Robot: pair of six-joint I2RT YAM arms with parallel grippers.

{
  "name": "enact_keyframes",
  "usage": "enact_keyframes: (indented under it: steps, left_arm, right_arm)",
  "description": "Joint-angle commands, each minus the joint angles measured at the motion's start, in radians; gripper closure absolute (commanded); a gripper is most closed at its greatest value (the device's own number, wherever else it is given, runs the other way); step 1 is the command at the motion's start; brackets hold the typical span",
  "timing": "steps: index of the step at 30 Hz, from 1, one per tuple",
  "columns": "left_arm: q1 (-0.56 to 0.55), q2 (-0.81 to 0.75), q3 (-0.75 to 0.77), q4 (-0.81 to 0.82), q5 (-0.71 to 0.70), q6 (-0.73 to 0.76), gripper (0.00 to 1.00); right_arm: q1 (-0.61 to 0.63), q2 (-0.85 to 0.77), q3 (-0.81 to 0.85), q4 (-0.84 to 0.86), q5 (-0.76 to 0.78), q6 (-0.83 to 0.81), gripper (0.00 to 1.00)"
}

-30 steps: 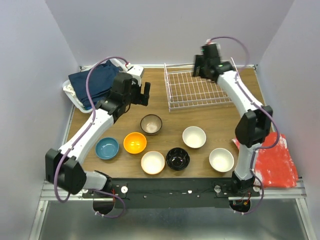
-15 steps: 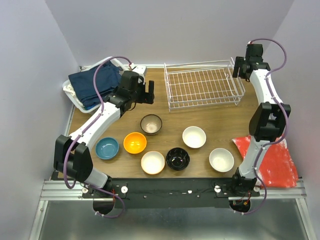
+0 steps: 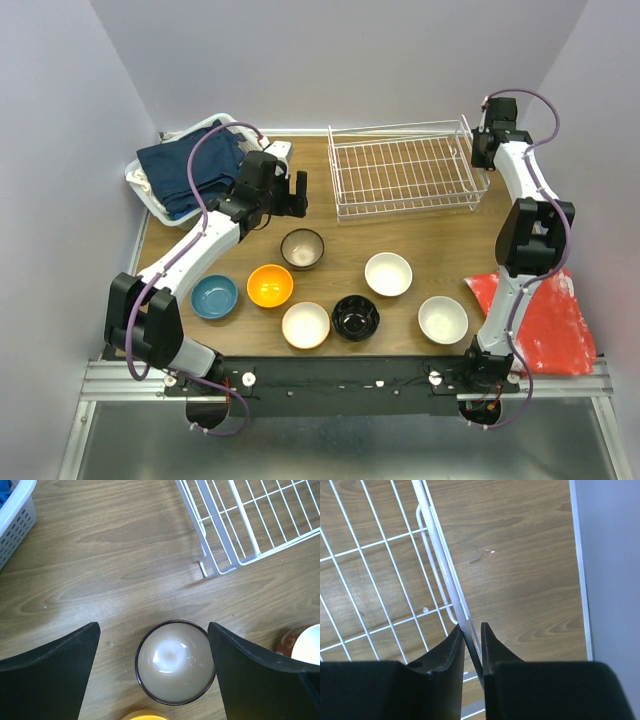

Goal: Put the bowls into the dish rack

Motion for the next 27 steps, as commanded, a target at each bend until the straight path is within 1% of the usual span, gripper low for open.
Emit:
enact_keyframes:
  steps: [1, 4, 7, 13, 16, 19, 20, 22, 27]
  left_arm:
    - [-0.004, -0.032, -0.023, 0.028, 0.016, -0.007, 0.02]
    - [-0.004, -0.039, -0.030, 0.031, 0.010, -0.007, 0.02]
    - [-0.004, -0.050, -0.037, 0.031, -0.001, -0.007, 0.02]
    - [-0.004, -0.081, -0.067, 0.033, -0.005, 0.004, 0.02]
    - [-0.003, -0.098, -0.086, 0.033, -0.036, 0.015, 0.02]
    - [-0.003, -0.119, -0.102, 0.033, -0.055, 0.032, 0.02]
    - [-0.001, -0.124, -0.112, 0.031, -0.059, 0.035, 0.02]
    - [0.000, -0.137, -0.118, 0.031, -0.073, 0.049, 0.02]
    - [0.000, -0.163, -0.136, 0.030, -0.096, 0.079, 0.02]
  right_arm:
    - [-0.003, -0.037, -0.025, -0.027, -0.071, 0.080, 0.84]
    - [0.000, -0.059, -0.057, -0.047, -0.109, 0.133, 0.92]
    - [0.017, -0.083, -0.099, -0.047, -0.120, 0.165, 0.94]
    - [0.067, -0.094, -0.119, -0.044, -0.128, 0.162, 0.94]
    - [0.080, -0.082, -0.106, -0.041, -0.131, 0.159, 0.94]
    - [0.122, -0.070, -0.097, -0.039, -0.138, 0.145, 0.94]
    - [0.129, -0.067, -0.096, -0.036, -0.143, 0.138, 0.95]
    - [0.142, -0.064, -0.099, -0.034, -0.152, 0.115, 0.99]
    - [0.147, -0.080, -0.146, -0.030, -0.166, 0.063, 0.99]
